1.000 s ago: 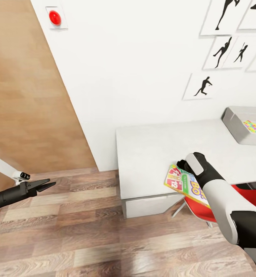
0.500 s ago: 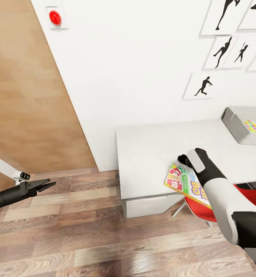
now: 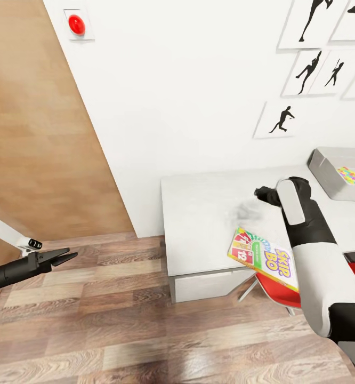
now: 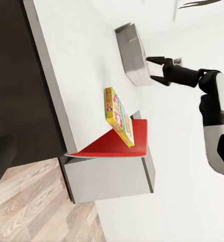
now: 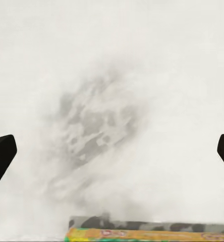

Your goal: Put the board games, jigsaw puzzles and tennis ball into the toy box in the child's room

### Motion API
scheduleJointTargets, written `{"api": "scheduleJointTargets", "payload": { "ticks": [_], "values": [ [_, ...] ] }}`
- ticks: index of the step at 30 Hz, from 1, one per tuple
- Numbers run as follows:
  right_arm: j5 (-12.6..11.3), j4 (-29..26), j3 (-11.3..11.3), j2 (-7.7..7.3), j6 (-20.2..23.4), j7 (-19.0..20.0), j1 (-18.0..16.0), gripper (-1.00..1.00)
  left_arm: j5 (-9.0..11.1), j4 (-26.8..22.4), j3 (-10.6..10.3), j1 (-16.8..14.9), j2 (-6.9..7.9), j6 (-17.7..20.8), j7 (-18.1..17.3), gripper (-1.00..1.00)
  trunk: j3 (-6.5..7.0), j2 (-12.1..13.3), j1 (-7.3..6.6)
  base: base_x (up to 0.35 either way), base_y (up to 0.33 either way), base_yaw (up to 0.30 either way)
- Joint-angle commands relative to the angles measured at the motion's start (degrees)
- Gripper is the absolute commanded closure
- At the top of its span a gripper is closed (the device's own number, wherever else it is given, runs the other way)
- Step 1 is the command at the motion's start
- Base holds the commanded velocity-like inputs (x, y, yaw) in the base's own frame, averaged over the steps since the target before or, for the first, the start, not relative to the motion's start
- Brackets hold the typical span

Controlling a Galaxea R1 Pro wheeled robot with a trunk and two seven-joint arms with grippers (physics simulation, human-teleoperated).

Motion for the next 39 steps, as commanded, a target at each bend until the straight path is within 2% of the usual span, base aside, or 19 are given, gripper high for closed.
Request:
{"api": "scheduleJointTargets", "payload": {
  "ticks": [1, 4, 7, 10, 13, 15, 23, 33, 36, 39],
  "values": [
    [-0.7, -2.2, -1.5, 0.08, 2.8, -0.5, 0.1, -1.00, 0.0, 0.0, 0.0, 0.0, 0.02, 0.6, -0.2, -1.00, -0.09, -0.1, 0.03, 0.000, 0.000, 0.000],
    [-0.9, -7.2, -4.0, 0.08, 6.3, -0.3, 1.4, -1.00, 0.0, 0.0, 0.0, 0.0, 0.02, 0.6, -0.2, -1.00, -0.09, -0.1, 0.03, 0.000, 0.000, 0.000],
    [-2.6, -12.7, -5.1, 0.06, 7.3, -0.3, 4.8, -1.00, 0.0, 0.0, 0.0, 0.0, 0.02, 0.6, -0.2, -1.00, -0.09, -0.1, 0.03, -0.038, 0.008, 0.000],
    [-6.7, -18.6, -5.7, 0.04, 7.3, -0.3, 10.2, -1.00, 0.0, 0.0, 0.0, 0.0, 0.02, 0.6, -0.3, -1.00, -0.01, -0.1, 0.03, -0.196, 0.075, -0.035],
    [-9.1, -21.0, -6.0, 0.03, 7.3, -0.3, 12.8, -1.00, 0.0, 0.0, 0.0, 0.0, 0.02, 0.6, -0.3, -1.00, 0.19, -0.1, 0.03, -0.246, 0.103, -0.094],
    [-9.9, -21.7, -6.1, 0.03, 7.3, -0.3, 13.6, -1.00, 0.0, 0.0, 0.1, 0.0, 0.02, 0.6, -0.3, -1.00, 0.35, -0.1, 0.03, -0.220, 0.103, -0.117],
    [-10.6, -22.2, -6.1, 0.11, 7.3, -0.2, 14.6, -1.00, 0.0, 0.0, 0.1, 0.0, 0.02, 0.6, -0.4, -1.00, 1.03, -0.1, 0.03, -0.235, 0.119, -0.126],
    [-11.0, -22.3, -6.1, 0.75, 7.3, 0.3, 16.1, -1.00, 0.0, 0.0, 0.1, 0.0, 0.02, 0.6, -0.4, -1.00, 1.90, -0.1, 0.03, -0.053, 0.030, -0.129],
    [-12.7, -22.5, -5.9, 0.80, 7.3, 0.3, 17.7, -1.00, 0.0, 0.0, 0.1, 0.0, 0.02, 0.6, -0.4, -1.00, 2.16, -0.1, 0.03, -0.062, 0.051, -0.129],
    [-15.5, -23.3, -5.7, 0.87, 7.3, 0.3, 20.0, -1.00, 0.0, 0.0, 0.1, 0.0, 0.02, 0.6, -0.4, -1.00, 2.42, -0.1, 0.03, -0.020, 0.015, -0.129]
  ]
}}
